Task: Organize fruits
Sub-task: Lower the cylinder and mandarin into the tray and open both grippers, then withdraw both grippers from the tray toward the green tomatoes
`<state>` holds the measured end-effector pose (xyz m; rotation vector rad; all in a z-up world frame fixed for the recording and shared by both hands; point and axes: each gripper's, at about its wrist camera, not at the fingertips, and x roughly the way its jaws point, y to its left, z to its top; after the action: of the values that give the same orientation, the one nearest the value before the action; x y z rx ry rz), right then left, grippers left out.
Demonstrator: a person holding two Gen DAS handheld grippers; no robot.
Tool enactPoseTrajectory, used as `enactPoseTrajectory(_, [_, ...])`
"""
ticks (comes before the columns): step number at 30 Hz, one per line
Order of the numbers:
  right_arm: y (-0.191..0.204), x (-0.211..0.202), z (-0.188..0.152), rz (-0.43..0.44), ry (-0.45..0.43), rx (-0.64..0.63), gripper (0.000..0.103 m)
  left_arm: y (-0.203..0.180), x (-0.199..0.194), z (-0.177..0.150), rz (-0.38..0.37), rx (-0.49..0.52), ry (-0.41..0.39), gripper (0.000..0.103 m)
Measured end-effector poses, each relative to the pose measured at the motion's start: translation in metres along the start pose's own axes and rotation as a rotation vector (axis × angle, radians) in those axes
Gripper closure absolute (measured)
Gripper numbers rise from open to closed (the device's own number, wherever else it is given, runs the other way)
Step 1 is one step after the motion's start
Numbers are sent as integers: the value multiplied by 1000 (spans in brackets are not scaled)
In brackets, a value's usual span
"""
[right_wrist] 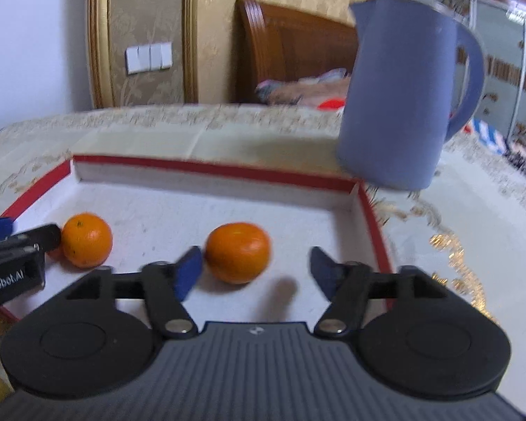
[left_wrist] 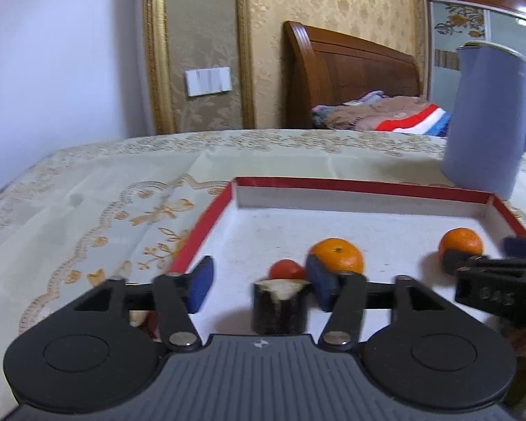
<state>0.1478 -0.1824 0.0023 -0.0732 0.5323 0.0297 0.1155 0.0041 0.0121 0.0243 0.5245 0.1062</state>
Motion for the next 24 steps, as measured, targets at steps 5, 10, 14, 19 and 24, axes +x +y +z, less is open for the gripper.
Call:
enactPoseTrajectory(5, [0, -3, -1, 8, -3, -1, 29, 5, 1, 0, -17, -17, 9, 41])
enactPoseTrajectory(10, [-3, -8, -4, -1, -24, 14, 25, 7, -3, -2, -34, -30, 10, 41])
enactPoseTrajectory(14, [-6, -9, -5, 10, -18, 27, 24, 4, -6, -5, -41, -6, 4, 41])
enactPoseTrajectory(19, [-9, -13, -6, 17, -29, 48, 20, 3, -14, -7, -40, 6, -26, 40])
enactPoseTrajectory(24, [-13, -17, -10, 22, -31, 65, 13, 9, -19, -7, -40, -24, -49, 32])
